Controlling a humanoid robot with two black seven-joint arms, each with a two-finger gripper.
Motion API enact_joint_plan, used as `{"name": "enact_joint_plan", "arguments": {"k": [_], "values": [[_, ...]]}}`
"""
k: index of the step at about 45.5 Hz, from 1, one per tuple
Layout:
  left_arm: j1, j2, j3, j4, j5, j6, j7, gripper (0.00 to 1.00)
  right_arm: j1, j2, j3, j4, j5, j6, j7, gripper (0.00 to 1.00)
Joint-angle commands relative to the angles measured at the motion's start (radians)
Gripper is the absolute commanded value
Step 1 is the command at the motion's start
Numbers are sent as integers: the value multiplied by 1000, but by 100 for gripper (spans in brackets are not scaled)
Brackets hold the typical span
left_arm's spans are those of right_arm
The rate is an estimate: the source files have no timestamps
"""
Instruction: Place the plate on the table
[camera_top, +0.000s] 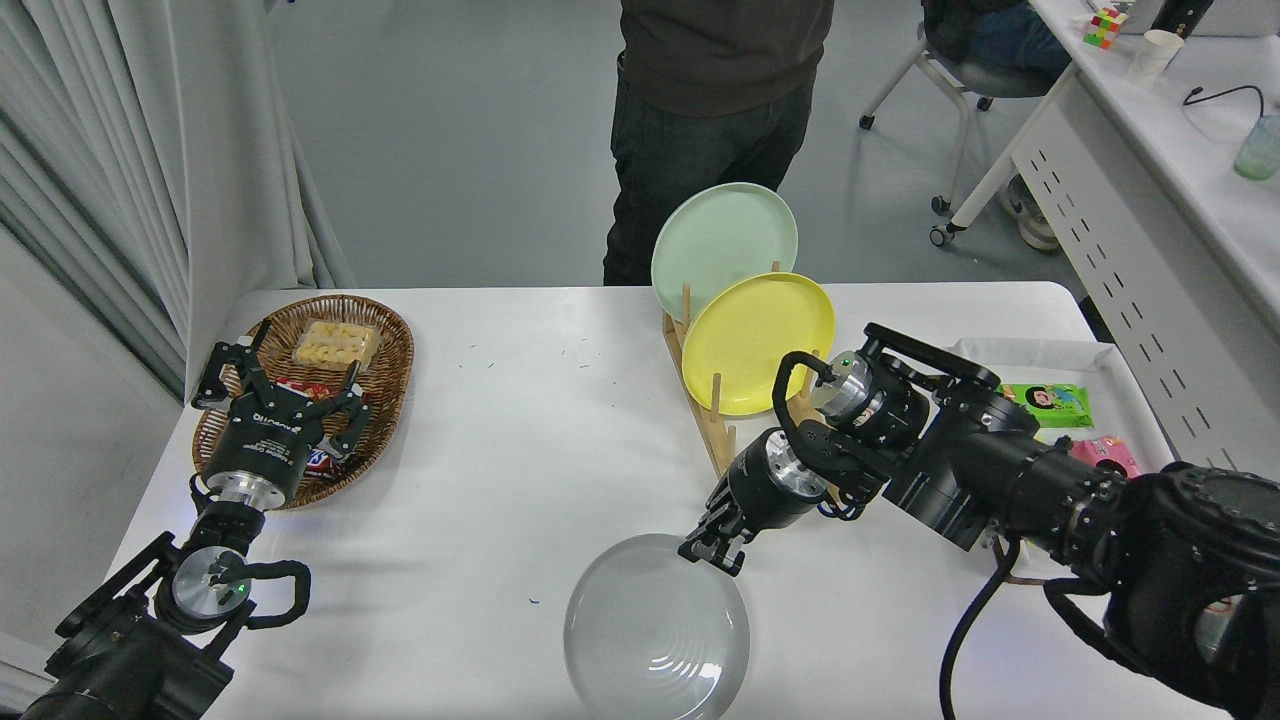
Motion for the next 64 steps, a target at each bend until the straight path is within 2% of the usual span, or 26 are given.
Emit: {"name": "enact_joint_plan", "arguments": {"k": [1, 16, 46, 47, 49, 54, 57, 59, 60, 62, 63, 64], "values": [[0, 0, 0, 0, 0, 0, 0, 98, -22, 0, 36, -15, -11, 2, -1, 0], [0, 0, 0, 0, 0, 0, 0, 98, -24, 0, 100, -89, -16, 44, -1, 0], [0, 0, 0, 0, 0, 0, 0, 98, -32, 0, 99, -98, -57, 79, -1, 0], [0, 0, 0, 0, 0, 0, 0, 98, -32, 0, 99, -98, -57, 81, -1, 3], [0, 0, 0, 0, 0, 0, 0, 98, -32, 0, 99, -98, -57, 85, -1, 16], [0, 0, 0, 0, 0, 0, 0, 98, -32, 0, 99, -98, -57, 97, -1, 20], [0, 0, 0, 0, 0, 0, 0, 98, -33, 0, 99, -98, -57, 101, -1, 29], [0, 0, 0, 0, 0, 0, 0, 98, -33, 0, 99, -98, -57, 102, -1, 48], [0, 0, 0, 0, 0, 0, 0, 98, -33, 0, 99, -98, -57, 107, -1, 60], [0, 0, 0, 0, 0, 0, 0, 98, -35, 0, 99, -98, -57, 122, -1, 91], [0, 0, 0, 0, 0, 0, 0, 98, -35, 0, 99, -98, -57, 131, -1, 100], [0, 0, 0, 0, 0, 0, 0, 98, -35, 0, 99, -98, -57, 142, -1, 100]]}}
